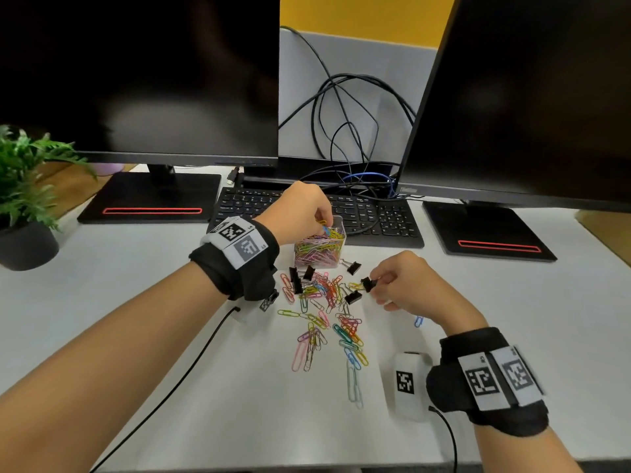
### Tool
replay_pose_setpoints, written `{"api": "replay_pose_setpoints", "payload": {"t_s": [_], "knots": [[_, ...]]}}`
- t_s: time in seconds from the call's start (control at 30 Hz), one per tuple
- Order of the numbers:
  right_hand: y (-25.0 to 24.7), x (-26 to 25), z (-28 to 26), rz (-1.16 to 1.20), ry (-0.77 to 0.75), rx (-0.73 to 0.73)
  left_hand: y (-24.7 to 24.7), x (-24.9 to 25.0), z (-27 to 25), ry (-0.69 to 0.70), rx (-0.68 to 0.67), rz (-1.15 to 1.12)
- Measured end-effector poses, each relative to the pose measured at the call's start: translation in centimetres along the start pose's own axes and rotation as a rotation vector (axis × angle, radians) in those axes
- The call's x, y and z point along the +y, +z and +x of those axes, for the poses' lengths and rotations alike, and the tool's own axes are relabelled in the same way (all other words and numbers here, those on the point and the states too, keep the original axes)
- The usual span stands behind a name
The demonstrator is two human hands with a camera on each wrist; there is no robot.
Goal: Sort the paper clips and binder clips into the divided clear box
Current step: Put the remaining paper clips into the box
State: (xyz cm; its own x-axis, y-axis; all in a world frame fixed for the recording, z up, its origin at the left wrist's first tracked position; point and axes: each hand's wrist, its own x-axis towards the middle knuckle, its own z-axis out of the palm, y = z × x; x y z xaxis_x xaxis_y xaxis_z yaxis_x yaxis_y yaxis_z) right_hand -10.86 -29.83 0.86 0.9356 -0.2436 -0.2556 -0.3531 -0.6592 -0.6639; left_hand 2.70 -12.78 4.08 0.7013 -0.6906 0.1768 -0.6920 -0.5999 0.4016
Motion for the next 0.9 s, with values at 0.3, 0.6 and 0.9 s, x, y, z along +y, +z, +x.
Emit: {"api": "replay_pose_setpoints", "payload": {"t_s": [0.3, 0.6, 0.9], "knots": [[-1.8, 0.2, -0.8, -0.025, 0.07, 0.01, 0.3, 0.3, -1.3, 0.049, -0.06, 0.063], [-2.4, 1.5, -0.4, -0.223, 0.264, -0.034, -0.4, 0.7, -1.8, 0.053, -0.022, 0.071], [0.7, -0.7, -0.6, -0.355, 0.137, -0.189, -0.5, -0.2, -4.7, 0.004, -0.28, -0.002]]}}
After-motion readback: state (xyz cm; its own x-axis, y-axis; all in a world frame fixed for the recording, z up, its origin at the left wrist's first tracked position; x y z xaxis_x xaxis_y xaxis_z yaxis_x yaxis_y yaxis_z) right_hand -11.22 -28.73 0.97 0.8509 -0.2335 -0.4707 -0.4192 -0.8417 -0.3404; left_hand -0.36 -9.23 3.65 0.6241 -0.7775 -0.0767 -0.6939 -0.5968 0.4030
